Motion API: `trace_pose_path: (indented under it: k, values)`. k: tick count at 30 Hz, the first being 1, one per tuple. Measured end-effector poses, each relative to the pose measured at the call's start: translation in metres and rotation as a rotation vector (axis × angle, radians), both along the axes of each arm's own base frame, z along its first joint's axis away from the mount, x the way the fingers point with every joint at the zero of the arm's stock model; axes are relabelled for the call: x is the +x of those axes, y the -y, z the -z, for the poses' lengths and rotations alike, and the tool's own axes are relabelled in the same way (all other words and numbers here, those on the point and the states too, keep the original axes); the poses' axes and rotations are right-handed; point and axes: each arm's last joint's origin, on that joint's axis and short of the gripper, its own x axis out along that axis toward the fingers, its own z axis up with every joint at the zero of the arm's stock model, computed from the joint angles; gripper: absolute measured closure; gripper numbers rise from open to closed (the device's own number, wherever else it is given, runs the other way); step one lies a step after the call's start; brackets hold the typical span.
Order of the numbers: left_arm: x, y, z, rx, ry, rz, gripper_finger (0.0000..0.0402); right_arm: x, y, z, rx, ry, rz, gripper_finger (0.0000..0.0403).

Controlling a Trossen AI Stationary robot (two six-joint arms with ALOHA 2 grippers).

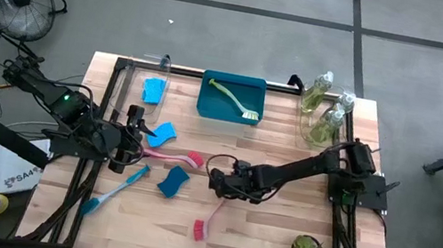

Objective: Pick & Place Kitchen Sink Supplies
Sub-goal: Put the right red dish brush into the blue bin

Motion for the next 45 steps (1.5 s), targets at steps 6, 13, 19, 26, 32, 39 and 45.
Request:
trace_pose_path:
  k: [6,13,19,26,32,39,45]
  values:
    - [0.0,0.0,0.0,-0.001,0.001,0.0,0.0131,0.004,-0.003,0.013,0.019,-0.013,0.002,0.0204]
    - [0.0,0.0,0.0,-0.001,0.003,-0.004,0.0131,0.003,-0.003,0.014,0.002,-0.022,-0.007,0.0235]
    - [0.0,0.0,0.0,-0.001,0.005,-0.005,0.0131,0.002,-0.003,0.016,-0.009,-0.041,-0.018,0.0288]
    - [0.0,0.0,-0.001,-0.004,0.013,-0.006,0.0131,0.0,-0.002,0.017,-0.042,-0.053,-0.05,0.0334]
    - [0.001,0.001,-0.002,-0.011,0.026,-0.006,0.0131,0.0,-0.001,0.017,-0.059,-0.058,-0.078,0.0332]
    - [0.003,0.001,-0.004,-0.024,0.05,-0.007,0.0131,0.003,-0.002,0.016,-0.117,-0.029,-0.166,0.0335]
    - [0.004,0.002,-0.005,-0.035,0.072,-0.007,0.0131,0.003,0.002,0.003,-0.218,0.025,-0.201,0.0335]
